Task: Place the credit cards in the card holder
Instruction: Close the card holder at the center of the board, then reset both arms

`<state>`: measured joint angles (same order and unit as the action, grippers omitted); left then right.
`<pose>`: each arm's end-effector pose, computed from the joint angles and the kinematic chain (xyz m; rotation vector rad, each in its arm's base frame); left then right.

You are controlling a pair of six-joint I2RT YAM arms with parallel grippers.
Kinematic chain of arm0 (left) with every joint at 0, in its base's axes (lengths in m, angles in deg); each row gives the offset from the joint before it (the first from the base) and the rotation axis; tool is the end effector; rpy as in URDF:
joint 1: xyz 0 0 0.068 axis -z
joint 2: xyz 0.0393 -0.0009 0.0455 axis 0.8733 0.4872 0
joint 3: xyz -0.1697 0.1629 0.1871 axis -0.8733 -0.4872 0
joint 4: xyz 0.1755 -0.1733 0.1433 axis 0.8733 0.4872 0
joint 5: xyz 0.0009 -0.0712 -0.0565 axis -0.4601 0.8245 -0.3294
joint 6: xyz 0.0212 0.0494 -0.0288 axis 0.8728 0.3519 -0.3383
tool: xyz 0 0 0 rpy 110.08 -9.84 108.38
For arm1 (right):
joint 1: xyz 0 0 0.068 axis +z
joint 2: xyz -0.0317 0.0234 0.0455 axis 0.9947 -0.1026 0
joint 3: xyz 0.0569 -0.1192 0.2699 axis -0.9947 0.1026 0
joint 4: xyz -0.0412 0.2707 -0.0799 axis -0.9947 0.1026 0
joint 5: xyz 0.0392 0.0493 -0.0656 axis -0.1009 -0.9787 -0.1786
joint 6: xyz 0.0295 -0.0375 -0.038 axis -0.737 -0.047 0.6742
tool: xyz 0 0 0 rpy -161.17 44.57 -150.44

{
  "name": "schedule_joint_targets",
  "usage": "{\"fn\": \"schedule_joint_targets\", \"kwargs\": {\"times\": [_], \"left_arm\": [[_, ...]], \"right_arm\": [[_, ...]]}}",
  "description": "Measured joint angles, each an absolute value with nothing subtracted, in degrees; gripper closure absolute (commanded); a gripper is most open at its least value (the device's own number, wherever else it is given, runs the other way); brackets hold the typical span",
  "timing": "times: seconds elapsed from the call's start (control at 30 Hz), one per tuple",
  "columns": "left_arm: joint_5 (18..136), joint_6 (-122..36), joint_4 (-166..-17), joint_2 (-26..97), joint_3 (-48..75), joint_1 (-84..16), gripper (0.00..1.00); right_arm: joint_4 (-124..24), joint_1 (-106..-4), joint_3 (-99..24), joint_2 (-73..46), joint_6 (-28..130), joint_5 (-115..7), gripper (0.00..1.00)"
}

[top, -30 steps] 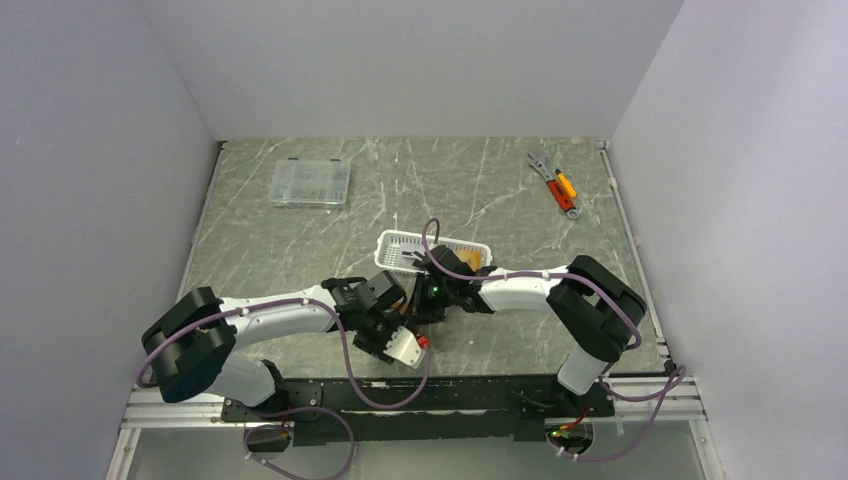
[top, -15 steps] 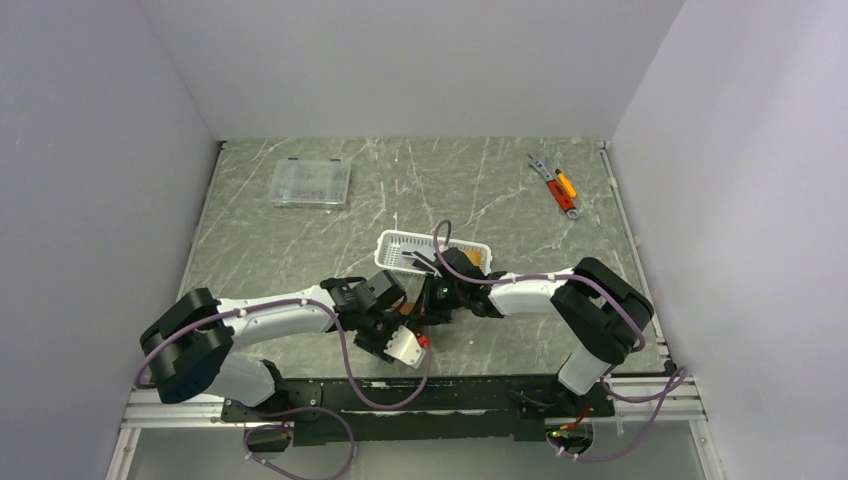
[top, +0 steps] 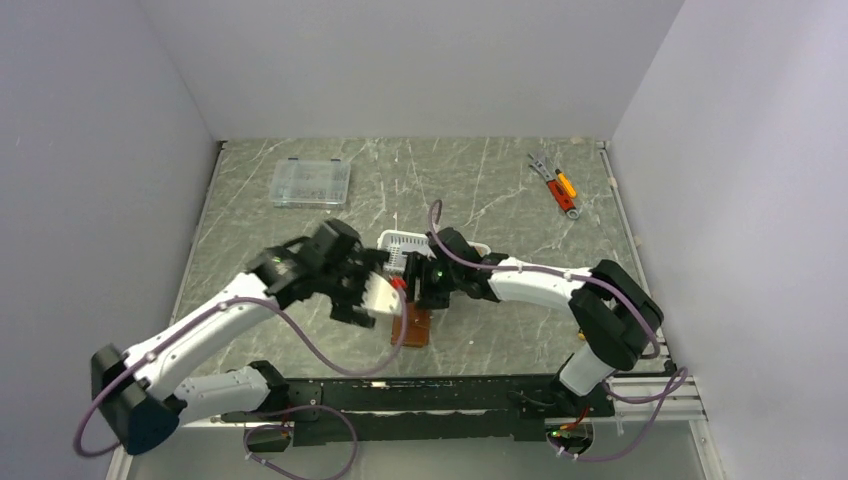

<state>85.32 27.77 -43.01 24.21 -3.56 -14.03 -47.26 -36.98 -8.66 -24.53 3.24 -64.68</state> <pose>0.1511 -0.1798 0.2958 2.0596 1.4255 -0.2763 0.2215 0.2592 0.1688 0.0147 2.7202 1.0721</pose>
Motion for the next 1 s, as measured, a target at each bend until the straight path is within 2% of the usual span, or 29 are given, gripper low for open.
{"fn": "schedule_joint_targets", "kwargs": {"times": [0.03,0.07,0.2,0.33,0.43,0.5,0.63,0.77,0.87,1.0], "left_arm": [[86.2,27.6,-41.3,22.8,-1.1,-17.3,0.01],[86.4,27.2,-40.5,21.7,0.5,-19.7,0.01],[85.6,23.7,-39.8,15.7,4.8,-29.9,0.01],[85.0,18.2,-43.0,8.6,1.8,-40.0,0.01],[87.5,12.3,-46.6,7.6,0.1,-51.0,0.01],[89.5,8.0,-49.8,10.6,-0.7,-58.9,0.0],[92.8,0.3,-57.5,19.8,-3.0,-68.3,0.01],[96.0,-7.0,-68.1,24.1,-12.1,-74.1,0.01],[97.3,-11.0,-76.7,25.8,-19.5,-75.0,0.0],[98.0,-15.1,-90.6,26.8,-28.9,-75.0,0.01]], "right_arm": [[-45.4,-37.1,-10.8,-23.7,4.8,-64.5,0.02],[-44.4,-37.2,-12.4,-23.1,5.3,-64.6,0.01],[-38.2,-37.2,-23.4,-20.4,10.7,-64.7,0.0],[-34.6,-38.4,-30.8,-16.2,15.7,-63.3,0.0],[-31.4,-43.1,-31.2,-10.8,18.8,-59.4,0.0],[-29.9,-49.8,-29.7,-6.7,20.4,-53.6,0.0],[-34.6,-62.4,-16.7,2.7,24.5,-34.1,0.0],[-52.8,-63.4,8.2,11.8,35.2,-14.7,0.0],[-68.0,-64.6,23.6,10.1,42.5,-5.3,0.0],[-80.6,-70.8,30.2,5.5,44.9,0.0,0.0]]}}
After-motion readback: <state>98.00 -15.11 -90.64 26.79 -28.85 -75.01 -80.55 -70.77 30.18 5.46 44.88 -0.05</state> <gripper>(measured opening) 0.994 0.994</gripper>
